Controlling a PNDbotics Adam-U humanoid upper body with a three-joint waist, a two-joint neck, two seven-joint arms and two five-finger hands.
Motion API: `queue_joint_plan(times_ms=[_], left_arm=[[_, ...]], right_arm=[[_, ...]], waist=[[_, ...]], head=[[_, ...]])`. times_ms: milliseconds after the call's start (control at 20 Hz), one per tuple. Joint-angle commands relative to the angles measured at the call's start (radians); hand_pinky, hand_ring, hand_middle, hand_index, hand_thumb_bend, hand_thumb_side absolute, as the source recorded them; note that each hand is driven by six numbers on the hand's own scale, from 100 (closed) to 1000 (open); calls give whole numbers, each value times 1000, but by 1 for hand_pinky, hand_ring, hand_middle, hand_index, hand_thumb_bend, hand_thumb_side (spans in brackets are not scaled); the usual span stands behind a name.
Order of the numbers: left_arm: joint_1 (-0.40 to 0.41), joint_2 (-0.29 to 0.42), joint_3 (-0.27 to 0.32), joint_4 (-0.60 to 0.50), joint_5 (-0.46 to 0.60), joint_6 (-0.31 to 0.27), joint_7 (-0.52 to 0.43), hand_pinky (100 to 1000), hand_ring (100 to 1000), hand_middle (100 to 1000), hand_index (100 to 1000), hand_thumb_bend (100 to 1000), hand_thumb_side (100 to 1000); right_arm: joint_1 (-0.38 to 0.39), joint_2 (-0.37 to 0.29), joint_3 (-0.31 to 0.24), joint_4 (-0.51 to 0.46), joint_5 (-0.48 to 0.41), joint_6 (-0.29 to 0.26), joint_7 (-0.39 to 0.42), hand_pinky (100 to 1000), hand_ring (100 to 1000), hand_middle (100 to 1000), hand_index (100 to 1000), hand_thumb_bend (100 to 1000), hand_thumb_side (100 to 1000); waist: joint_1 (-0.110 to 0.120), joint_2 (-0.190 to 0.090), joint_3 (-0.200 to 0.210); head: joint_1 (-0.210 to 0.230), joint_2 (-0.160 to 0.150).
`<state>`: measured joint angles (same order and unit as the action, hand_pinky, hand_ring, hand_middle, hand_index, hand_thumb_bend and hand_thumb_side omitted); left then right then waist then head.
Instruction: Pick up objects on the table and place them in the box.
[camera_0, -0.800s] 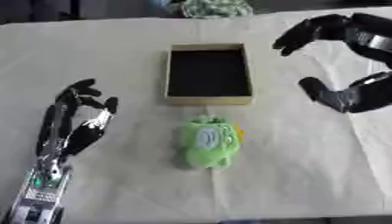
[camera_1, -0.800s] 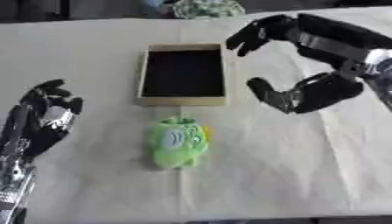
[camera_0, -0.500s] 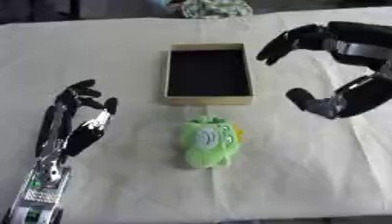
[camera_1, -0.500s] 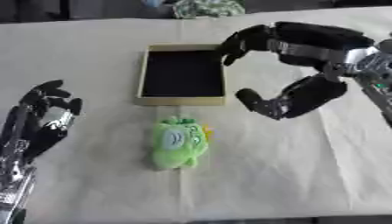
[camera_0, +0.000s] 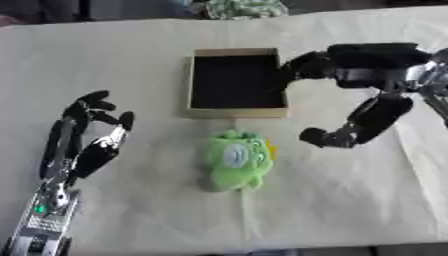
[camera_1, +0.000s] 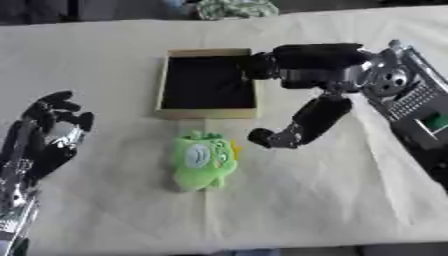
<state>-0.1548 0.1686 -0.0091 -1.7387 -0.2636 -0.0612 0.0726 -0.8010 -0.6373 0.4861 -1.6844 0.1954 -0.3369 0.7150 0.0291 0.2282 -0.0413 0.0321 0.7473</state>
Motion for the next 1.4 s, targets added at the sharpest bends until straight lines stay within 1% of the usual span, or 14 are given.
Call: queue_joint_plan(times_ms=[50,350,650,1400], left_arm=[[-4,14,-2,-11,4,-2,-2,835,561,602,817,440,445],[-3,12,-4,-11,4,-1,-6,835,561,603,817,440,446],[-4,10,-7,-10,5,-1,-10,835,562,604,819,435,451],[-6,10,-11,-6,5,-2,-16,835,563,606,820,430,456]], right_arm=[[-16,20,-6,36,39,-16,0,844,819,855,966,235,428],[-17,78,4,104,122,-55,-17,845,817,852,968,246,436],[-19,122,16,142,167,-82,-26,844,816,852,968,241,443],[3,186,52,166,246,-140,3,849,820,856,970,246,465]], waist=[[0,-19,1],[4,-19,0],[6,-19,3],[4,-18,8]], head=[[-3,5],[-7,7],[-12,9],[-19,8]])
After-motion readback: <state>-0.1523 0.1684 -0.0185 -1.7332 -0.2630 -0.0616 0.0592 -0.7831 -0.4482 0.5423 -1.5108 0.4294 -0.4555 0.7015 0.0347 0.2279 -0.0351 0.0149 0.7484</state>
